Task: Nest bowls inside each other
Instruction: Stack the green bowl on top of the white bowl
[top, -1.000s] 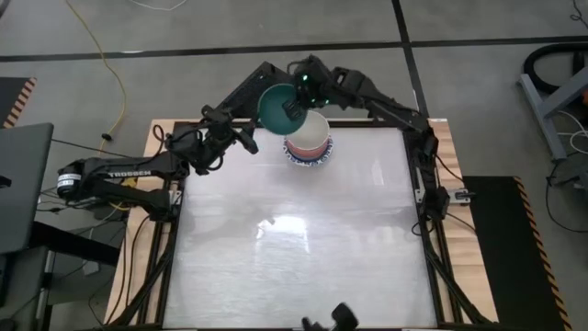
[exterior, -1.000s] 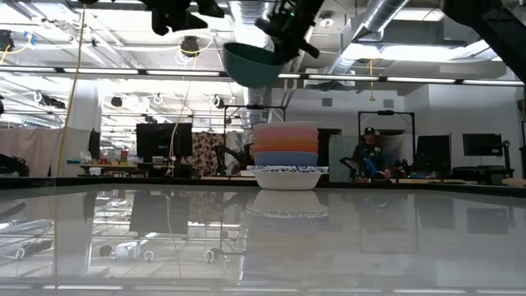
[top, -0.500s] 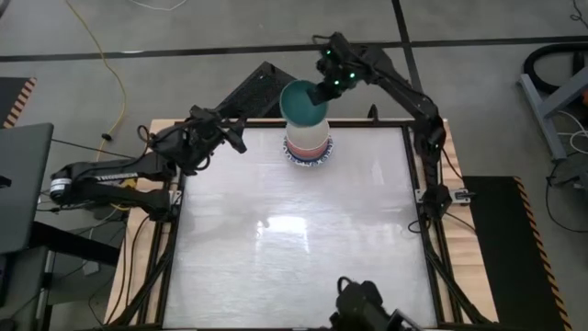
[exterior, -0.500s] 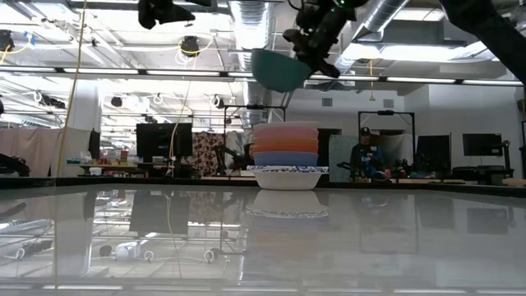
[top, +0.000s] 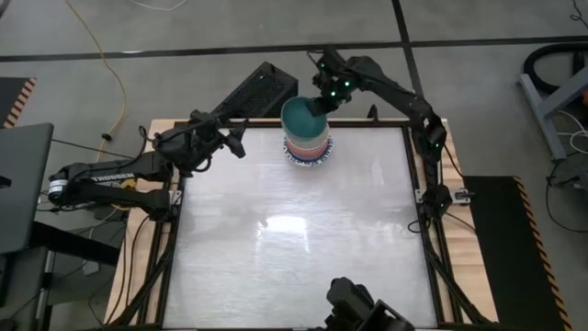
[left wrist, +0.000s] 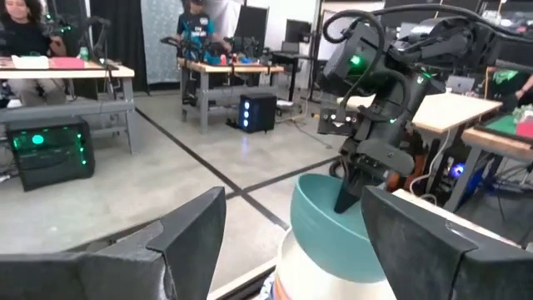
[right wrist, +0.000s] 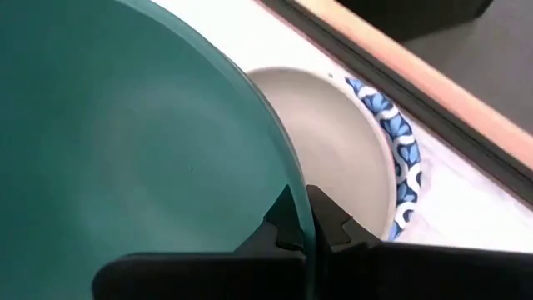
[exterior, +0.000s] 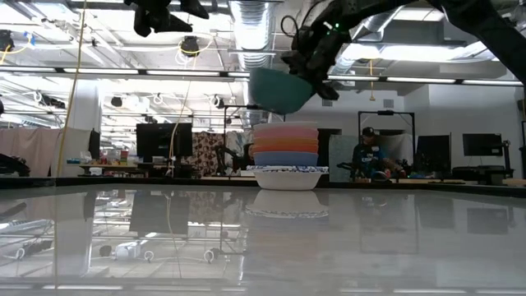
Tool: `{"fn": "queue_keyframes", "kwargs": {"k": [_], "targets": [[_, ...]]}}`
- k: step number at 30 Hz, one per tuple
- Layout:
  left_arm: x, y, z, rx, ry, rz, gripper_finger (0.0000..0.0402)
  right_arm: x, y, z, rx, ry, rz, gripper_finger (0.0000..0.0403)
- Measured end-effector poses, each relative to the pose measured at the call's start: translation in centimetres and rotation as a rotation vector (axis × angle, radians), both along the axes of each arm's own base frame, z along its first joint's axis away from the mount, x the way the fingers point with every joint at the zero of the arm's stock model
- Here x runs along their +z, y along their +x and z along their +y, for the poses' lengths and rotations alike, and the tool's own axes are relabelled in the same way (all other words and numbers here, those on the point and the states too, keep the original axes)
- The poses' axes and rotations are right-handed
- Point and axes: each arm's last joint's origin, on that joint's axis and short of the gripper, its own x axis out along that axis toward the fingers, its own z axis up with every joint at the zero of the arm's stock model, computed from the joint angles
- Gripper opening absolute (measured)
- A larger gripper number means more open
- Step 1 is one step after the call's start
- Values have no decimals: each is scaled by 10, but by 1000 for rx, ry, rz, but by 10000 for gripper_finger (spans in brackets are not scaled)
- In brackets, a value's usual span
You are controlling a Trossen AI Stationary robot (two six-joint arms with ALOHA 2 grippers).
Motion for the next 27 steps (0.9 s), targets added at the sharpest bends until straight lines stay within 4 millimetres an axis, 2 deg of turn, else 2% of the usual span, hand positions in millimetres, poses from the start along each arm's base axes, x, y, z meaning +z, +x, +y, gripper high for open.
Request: {"fn": "queue_keyframes", "kwargs": {"k": [8,19,27], "targets": [[-2,0,0,-2,-21,-2,269,-30,-3,-5,0,44,60,4],[-2,0,0,-3,-29,-7,269,-51,-5,-12,-8,65,61,6],[-5,0,0,-5,-71,-9,269,-60,-8,-15,-34,85,74,35]]}}
